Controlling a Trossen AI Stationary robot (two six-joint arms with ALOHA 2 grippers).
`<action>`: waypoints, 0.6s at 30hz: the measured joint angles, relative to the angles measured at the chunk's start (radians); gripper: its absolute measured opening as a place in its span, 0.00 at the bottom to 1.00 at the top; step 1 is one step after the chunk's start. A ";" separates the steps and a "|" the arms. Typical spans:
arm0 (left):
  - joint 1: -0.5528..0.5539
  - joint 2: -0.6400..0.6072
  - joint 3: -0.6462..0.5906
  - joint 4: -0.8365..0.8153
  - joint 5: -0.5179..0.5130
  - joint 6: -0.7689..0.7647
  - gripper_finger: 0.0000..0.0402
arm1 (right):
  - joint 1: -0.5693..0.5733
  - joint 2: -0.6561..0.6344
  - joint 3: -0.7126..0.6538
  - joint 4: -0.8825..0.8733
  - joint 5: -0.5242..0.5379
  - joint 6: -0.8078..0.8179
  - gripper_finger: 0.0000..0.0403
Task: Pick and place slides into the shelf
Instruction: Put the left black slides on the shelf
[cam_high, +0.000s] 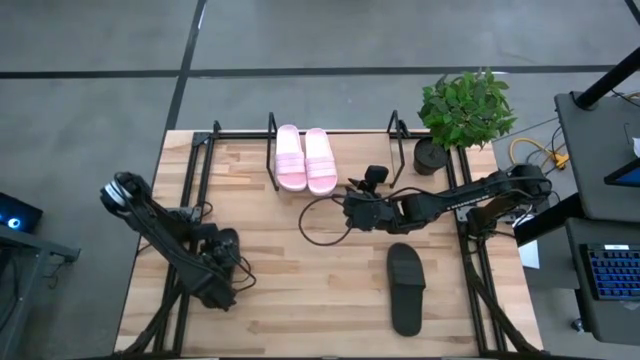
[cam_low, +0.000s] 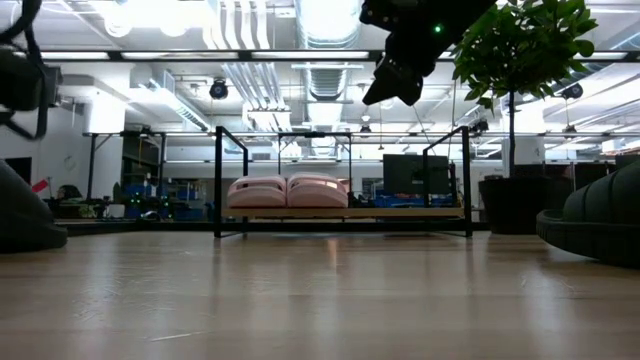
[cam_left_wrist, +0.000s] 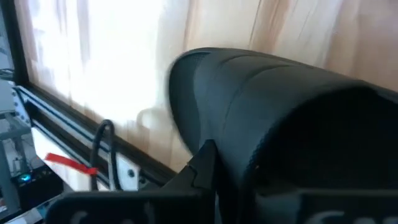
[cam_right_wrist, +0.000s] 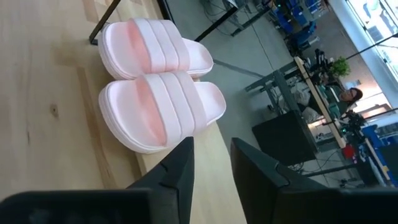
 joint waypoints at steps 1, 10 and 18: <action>0.002 -0.007 0.017 -0.024 -0.004 0.000 0.01 | 0.000 -0.004 0.000 -0.001 0.000 -0.001 0.23; 0.041 -0.057 0.229 -0.235 -0.286 0.035 0.00 | 0.003 -0.074 0.000 0.001 -0.004 -0.029 0.20; 0.061 -0.087 0.331 -0.223 -0.631 0.141 0.00 | 0.026 -0.150 -0.001 0.019 -0.270 -0.099 0.20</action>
